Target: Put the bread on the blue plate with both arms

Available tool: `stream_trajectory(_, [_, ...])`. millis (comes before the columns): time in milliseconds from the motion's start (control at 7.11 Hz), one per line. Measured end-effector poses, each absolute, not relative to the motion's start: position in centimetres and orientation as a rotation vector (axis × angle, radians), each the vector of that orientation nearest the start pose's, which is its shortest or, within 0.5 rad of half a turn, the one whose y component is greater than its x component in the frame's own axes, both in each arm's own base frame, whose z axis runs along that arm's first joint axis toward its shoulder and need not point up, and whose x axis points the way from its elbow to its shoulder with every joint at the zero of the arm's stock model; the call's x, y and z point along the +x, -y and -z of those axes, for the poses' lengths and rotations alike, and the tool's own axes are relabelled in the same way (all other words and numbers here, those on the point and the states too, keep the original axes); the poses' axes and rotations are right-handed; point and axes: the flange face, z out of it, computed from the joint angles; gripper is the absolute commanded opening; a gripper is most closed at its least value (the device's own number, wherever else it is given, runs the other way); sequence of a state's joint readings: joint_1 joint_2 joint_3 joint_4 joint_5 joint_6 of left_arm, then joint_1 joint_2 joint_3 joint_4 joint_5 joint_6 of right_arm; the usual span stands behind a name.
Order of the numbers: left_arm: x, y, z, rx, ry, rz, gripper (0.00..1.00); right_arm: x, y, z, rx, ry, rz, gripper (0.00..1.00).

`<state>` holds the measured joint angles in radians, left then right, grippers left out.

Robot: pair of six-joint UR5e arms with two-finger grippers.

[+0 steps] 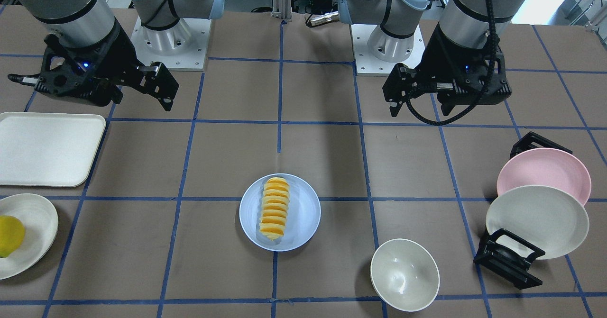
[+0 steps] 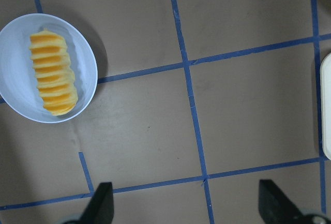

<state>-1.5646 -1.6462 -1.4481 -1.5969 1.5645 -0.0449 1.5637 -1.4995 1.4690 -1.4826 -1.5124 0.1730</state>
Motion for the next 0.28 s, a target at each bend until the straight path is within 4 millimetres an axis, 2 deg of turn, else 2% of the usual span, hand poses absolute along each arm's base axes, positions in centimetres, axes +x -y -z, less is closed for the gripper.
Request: stream_trajectory(281, [-13.07,52.63,-50.75,-0.080,-3.147,0.033,1.00,13.51,51.65,-49.45,0.283,-3.075,-0.086,1.00])
